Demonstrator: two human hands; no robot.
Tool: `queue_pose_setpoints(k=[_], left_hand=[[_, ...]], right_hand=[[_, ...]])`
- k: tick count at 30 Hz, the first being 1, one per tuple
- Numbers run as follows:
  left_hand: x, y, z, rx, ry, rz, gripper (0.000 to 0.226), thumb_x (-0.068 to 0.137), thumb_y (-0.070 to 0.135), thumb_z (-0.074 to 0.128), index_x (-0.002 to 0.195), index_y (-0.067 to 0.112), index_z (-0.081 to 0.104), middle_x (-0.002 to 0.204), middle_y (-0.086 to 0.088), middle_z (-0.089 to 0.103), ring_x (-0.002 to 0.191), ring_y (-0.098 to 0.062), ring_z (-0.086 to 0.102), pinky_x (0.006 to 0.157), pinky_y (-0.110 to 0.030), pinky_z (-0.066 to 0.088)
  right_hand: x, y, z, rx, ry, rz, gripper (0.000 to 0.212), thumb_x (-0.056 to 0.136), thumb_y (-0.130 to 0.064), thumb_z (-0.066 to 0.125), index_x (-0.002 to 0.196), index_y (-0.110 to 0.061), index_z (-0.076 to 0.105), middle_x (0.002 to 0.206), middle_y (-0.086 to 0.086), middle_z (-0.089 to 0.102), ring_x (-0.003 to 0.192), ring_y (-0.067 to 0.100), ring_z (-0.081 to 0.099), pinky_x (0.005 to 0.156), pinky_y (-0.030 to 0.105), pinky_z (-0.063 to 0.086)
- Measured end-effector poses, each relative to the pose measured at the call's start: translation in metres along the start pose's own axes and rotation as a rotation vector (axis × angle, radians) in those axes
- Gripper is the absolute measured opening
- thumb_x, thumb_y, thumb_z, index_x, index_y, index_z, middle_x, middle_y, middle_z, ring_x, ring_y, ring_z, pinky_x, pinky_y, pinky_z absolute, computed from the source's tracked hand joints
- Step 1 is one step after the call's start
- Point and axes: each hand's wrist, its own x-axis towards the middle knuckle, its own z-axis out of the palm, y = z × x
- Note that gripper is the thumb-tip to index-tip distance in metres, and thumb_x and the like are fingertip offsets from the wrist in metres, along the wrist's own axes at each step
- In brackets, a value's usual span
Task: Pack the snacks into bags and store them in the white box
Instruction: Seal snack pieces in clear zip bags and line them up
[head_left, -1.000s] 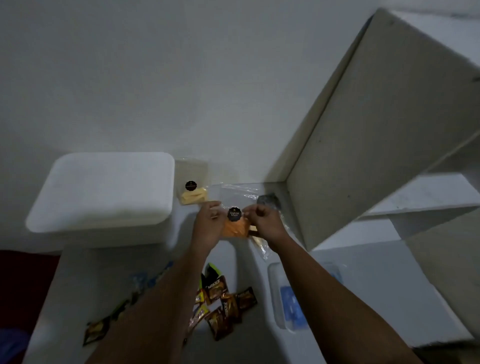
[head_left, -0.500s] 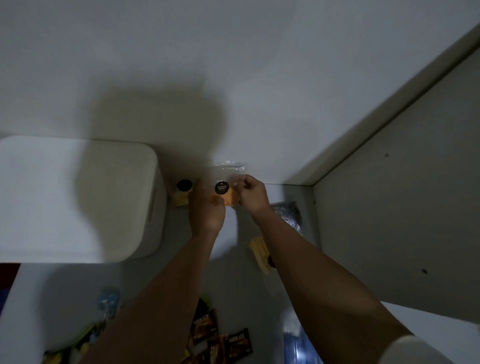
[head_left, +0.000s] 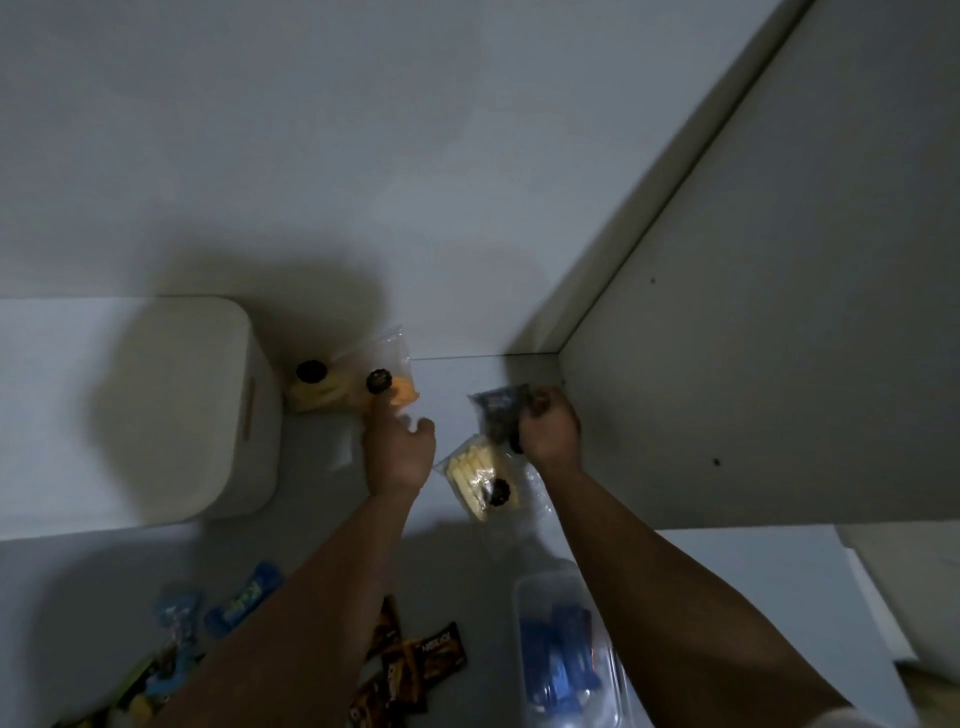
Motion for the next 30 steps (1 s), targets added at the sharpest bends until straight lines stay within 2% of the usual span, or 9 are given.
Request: queue_pose_setpoints(k=[3,5,8,13,16,19,22,26,30], left_hand=[[-0.009,-0.002,0.031,-0.089,-0.336,-0.126,0.055,0.080,0.011,0.072,0.131,0.013,0.054,0.129,-0.029,0.059,0.120,-0.040,0.058,0.105,-0.041,0.048],[-0.017,-0.001,0.045,0.043,-0.449,-0.072,0.053,0.085,0.013,0.071,0.135,0.012,0.055,0.131,-0.016,0.061,0.119,-0.033,0.060,0.103,-0.038,0.049],[-0.028,-0.001,0.056,0.181,-0.474,0.006,0.039,0.086,0.010,0.066,0.125,0.010,0.064,0.120,-0.006,0.065,0.113,-0.026,0.063,0.095,-0.029,0.050],[-0.031,-0.011,0.057,0.245,-0.482,0.030,0.048,0.074,0.020,0.068,0.122,0.016,0.068,0.122,-0.007,0.069,0.112,-0.027,0.065,0.098,-0.038,0.053],[-0.028,-0.017,0.051,0.335,-0.513,0.070,0.039,0.076,0.015,0.067,0.115,0.015,0.072,0.121,-0.005,0.068,0.112,-0.024,0.064,0.100,-0.035,0.051],[-0.025,-0.029,0.044,0.408,-0.548,0.073,0.039,0.071,0.024,0.060,0.107,0.017,0.075,0.119,-0.006,0.070,0.114,-0.027,0.065,0.100,-0.035,0.051],[-0.034,-0.019,0.030,0.419,-0.457,0.183,0.037,0.081,0.026,0.067,0.118,0.019,0.069,0.125,-0.004,0.065,0.117,-0.024,0.061,0.102,-0.036,0.049],[-0.050,0.013,0.005,0.207,-0.344,0.304,0.011,0.086,0.026,0.070,0.094,0.027,0.063,0.100,0.003,0.063,0.088,-0.016,0.061,0.079,-0.031,0.050],[-0.073,0.046,-0.029,0.050,-0.421,0.357,0.008,0.092,0.019,0.061,0.085,0.015,0.063,0.080,0.005,0.066,0.072,-0.010,0.061,0.065,-0.026,0.046]], right_hand=[[0.004,0.037,-0.011,-0.177,-0.073,0.117,0.054,0.087,-0.026,0.072,0.135,-0.009,0.053,0.129,0.020,0.064,0.119,0.037,0.061,0.098,0.036,0.050],[0.006,0.056,-0.007,-0.205,-0.134,0.212,0.068,0.084,-0.035,0.076,0.138,-0.007,0.045,0.128,0.023,0.062,0.118,0.040,0.061,0.098,0.044,0.052],[0.008,0.073,0.002,-0.287,-0.141,0.223,0.074,0.080,-0.047,0.077,0.130,-0.006,0.043,0.121,0.021,0.063,0.111,0.039,0.064,0.092,0.045,0.056],[0.005,0.080,0.003,-0.348,-0.145,0.220,0.050,0.078,-0.027,0.076,0.118,-0.006,0.057,0.114,0.016,0.068,0.106,0.035,0.068,0.086,0.033,0.054],[0.005,0.083,-0.005,-0.394,-0.160,0.207,0.021,0.089,-0.020,0.066,0.096,-0.002,0.075,0.091,0.013,0.072,0.087,0.028,0.071,0.075,0.027,0.055],[0.000,0.072,-0.012,-0.204,-0.085,0.212,0.025,0.089,-0.022,0.067,0.083,0.000,0.077,0.080,0.018,0.072,0.071,0.024,0.063,0.067,0.027,0.048],[-0.007,0.046,-0.025,-0.039,-0.048,0.176,0.022,0.088,-0.021,0.067,0.076,-0.004,0.074,0.073,0.016,0.067,0.068,0.024,0.060,0.066,0.029,0.045],[-0.027,0.003,-0.042,0.155,-0.014,0.076,0.028,0.076,-0.026,0.067,0.057,-0.010,0.055,0.059,0.007,0.049,0.062,0.019,0.050,0.061,0.032,0.041],[-0.072,-0.044,-0.058,0.323,-0.189,0.088,0.010,0.072,-0.019,0.069,0.068,-0.012,0.063,0.067,0.011,0.055,0.065,0.022,0.057,0.057,0.032,0.047]])
